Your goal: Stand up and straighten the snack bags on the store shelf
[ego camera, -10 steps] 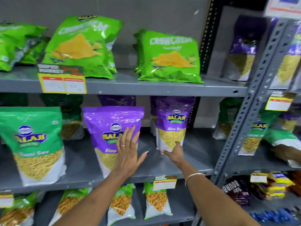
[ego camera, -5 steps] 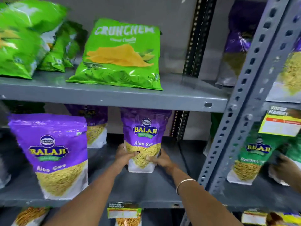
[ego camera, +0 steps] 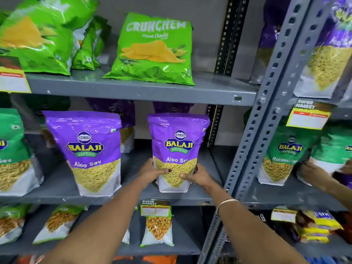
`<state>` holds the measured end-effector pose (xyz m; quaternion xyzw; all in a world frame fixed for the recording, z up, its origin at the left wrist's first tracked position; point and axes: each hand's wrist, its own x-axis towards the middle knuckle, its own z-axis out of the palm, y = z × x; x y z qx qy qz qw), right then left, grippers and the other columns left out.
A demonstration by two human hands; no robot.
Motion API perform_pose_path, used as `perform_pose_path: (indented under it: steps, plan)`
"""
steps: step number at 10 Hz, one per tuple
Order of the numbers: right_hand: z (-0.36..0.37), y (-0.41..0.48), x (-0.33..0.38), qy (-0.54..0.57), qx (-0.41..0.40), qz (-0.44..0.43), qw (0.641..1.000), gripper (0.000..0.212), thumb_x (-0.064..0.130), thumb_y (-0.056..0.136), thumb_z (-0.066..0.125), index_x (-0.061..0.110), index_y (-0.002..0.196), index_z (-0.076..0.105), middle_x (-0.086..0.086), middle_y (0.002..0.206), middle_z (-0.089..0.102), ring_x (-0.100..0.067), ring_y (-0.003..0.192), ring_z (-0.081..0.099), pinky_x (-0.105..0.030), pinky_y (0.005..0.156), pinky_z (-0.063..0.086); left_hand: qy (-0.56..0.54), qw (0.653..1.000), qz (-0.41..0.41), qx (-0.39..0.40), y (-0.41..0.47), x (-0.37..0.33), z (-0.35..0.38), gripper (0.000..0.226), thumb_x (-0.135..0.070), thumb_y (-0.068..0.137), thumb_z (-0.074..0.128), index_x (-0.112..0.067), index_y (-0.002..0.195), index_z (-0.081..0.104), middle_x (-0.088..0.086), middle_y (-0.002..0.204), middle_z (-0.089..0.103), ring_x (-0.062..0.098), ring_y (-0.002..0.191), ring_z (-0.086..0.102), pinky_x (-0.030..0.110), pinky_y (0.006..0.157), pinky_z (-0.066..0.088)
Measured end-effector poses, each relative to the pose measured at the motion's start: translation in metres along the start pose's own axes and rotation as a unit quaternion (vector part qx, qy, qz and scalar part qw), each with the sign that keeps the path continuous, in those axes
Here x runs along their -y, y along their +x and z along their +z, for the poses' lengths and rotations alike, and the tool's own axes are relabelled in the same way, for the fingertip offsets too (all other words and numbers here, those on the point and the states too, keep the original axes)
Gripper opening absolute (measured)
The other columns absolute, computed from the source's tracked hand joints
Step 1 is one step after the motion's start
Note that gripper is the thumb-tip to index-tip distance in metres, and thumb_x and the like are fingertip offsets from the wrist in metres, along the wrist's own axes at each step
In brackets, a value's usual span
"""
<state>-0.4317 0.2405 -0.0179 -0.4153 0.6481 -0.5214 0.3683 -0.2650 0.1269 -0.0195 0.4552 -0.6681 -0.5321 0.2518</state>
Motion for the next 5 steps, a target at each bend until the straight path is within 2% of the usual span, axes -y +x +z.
perform_pose_path:
  steps: [1, 2, 3, 4, 5]
  plan:
    - [0.005, -0.02, 0.007, -0.007, 0.009, 0.003, 1.0, 0.039, -0.011, 0.071, 0.07, 0.023, 0.087, 0.058, -0.016, 0.108, 0.064, -0.006, 0.082, 0.063, -0.008, 0.06, 0.054, 0.01, 1.0, 0.006, 0.022, -0.01, 0.002, -0.003, 0.094, -0.051, 0.031, 0.083, -0.014, 0.113, 0.058, 0.003, 0.114, 0.069, 0.022, 0.104, 0.065, 0.043, 0.094, 0.052]
    - [0.007, -0.026, 0.008, -0.004, 0.012, -0.001, 1.0, 0.039, -0.012, 0.072, 0.068, 0.023, 0.085, 0.057, -0.009, 0.1, 0.066, 0.002, 0.074, 0.064, -0.007, 0.057, 0.052, 0.022, 0.999, 0.004, 0.027, -0.011, 0.006, -0.004, 0.098, -0.057, 0.027, 0.081, -0.016, 0.112, 0.057, 0.003, 0.115, 0.069, 0.022, 0.104, 0.066, 0.045, 0.094, 0.052]
    - [0.007, -0.031, 0.008, -0.005, 0.006, -0.002, 1.0, 0.04, -0.012, 0.073, 0.067, 0.025, 0.083, 0.056, 0.005, 0.089, 0.064, 0.003, 0.073, 0.064, -0.006, 0.057, 0.052, 0.034, 0.999, 0.001, 0.03, -0.009, 0.011, -0.004, 0.099, -0.058, 0.027, 0.08, -0.017, 0.113, 0.056, 0.003, 0.117, 0.068, 0.022, 0.105, 0.065, 0.045, 0.094, 0.052]
    - [0.007, -0.033, 0.01, -0.022, 0.012, 0.003, 1.0, 0.04, -0.013, 0.073, 0.066, 0.023, 0.088, 0.057, 0.001, 0.093, 0.064, 0.003, 0.071, 0.068, -0.009, 0.06, 0.054, 0.035, 0.999, -0.009, 0.032, -0.016, 0.003, -0.005, 0.102, -0.059, 0.027, 0.08, -0.017, 0.116, 0.052, 0.006, 0.123, 0.065, 0.024, 0.11, 0.062, 0.046, 0.096, 0.051]
    - [0.009, -0.029, 0.014, -0.02, -0.025, -0.025, 0.999, 0.067, 0.009, 0.064, 0.081, 0.008, 0.12, 0.045, -0.015, 0.12, 0.06, -0.013, 0.103, 0.065, -0.04, 0.094, 0.054, 0.098, 0.994, 0.007, -0.037, -0.042, -0.017, -0.004, 0.106, -0.055, 0.047, 0.078, -0.014, 0.135, 0.034, 0.011, 0.145, 0.043, 0.03, 0.132, 0.042, 0.049, 0.109, 0.035]
